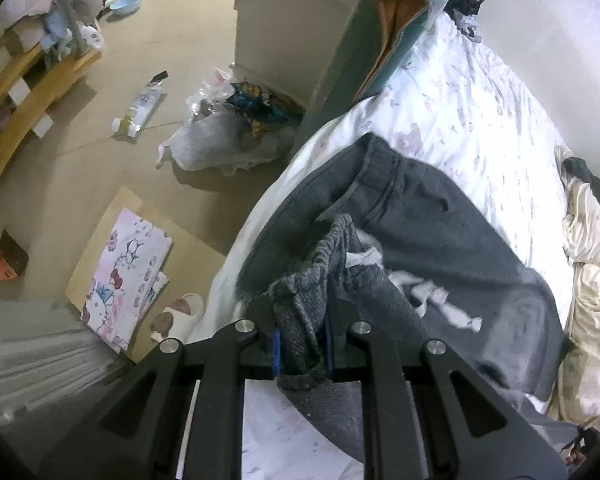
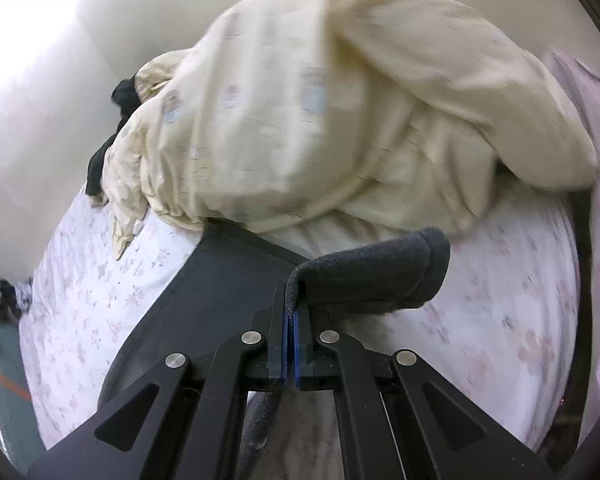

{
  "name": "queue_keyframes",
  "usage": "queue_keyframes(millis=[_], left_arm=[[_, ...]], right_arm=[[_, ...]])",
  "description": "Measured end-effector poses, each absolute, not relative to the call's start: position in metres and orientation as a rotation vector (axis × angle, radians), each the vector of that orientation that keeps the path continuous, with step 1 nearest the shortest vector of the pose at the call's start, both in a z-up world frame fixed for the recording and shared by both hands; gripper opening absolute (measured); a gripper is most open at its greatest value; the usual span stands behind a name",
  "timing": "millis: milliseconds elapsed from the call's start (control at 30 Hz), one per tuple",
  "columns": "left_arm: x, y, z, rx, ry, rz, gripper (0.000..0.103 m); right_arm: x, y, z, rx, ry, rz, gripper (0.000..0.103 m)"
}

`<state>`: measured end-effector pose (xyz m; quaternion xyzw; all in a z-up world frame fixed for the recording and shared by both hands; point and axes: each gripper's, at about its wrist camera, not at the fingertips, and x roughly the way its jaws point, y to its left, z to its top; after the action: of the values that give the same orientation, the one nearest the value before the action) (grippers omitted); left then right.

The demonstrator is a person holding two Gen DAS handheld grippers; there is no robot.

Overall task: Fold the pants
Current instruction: 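Lift the waistband with the left gripper while the right gripper lifts the hem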

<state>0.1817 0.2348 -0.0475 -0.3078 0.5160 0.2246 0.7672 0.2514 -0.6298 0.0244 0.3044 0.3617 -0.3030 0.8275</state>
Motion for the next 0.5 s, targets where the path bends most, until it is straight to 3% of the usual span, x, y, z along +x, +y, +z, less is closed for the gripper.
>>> queue_keyframes(millis=[300,500], left_arm=[[0.307,0.256,-0.054,-0.615,1.217,0.483,0.013],[0.379,0.266,-0.089,-0.571,1.235,0.514,0.017]], right_arm=[[0.413,-0.603,0.012,0.398,0.903,-0.617,0.001],[0.517,-0.587,-0.045,0.245,1.023,-0.631,0.001]])
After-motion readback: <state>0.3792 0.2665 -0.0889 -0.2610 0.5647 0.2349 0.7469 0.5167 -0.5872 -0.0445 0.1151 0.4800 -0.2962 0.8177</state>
